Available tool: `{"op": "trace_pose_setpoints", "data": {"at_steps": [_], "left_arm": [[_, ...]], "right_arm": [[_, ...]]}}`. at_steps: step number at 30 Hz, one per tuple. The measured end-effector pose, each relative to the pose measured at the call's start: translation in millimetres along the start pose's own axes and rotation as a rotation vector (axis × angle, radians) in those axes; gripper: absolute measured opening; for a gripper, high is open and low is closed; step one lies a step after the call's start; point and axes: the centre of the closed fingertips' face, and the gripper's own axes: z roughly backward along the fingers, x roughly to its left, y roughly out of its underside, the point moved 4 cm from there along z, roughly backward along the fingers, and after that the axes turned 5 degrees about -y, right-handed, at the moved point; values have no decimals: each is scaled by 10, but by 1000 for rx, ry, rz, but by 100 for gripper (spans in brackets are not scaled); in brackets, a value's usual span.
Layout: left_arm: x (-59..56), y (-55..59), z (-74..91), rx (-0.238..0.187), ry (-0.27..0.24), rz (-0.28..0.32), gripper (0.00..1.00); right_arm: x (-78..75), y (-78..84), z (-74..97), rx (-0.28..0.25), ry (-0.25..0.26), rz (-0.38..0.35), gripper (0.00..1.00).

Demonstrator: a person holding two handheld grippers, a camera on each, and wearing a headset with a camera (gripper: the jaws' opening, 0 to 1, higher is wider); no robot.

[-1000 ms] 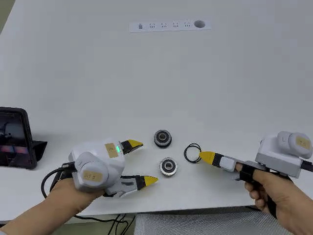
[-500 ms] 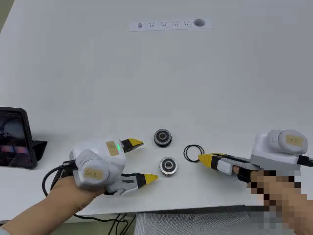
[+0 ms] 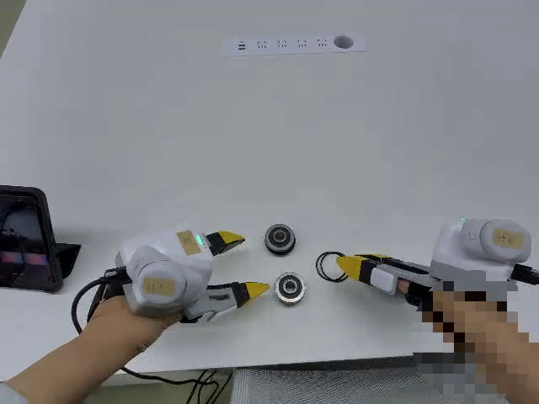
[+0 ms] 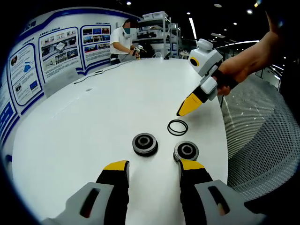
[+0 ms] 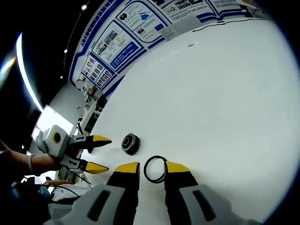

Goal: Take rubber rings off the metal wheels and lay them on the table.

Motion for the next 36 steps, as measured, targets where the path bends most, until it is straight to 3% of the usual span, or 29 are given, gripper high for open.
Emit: {"op": "trace_pose_setpoints", "data": {"at_steps": [10,26,36], "left_arm": [[89,-163,-113,-22,-7,-6,34],[136,-243,-322,1,11,-27,19],[116,-231,-421,23,27,-55,17]], "right_arm": [[115,-83,-166,7,-46,5,22],[221,-124,-345,40,-95,19,22],[216,-118,-369,44,-99,10,21]]}}
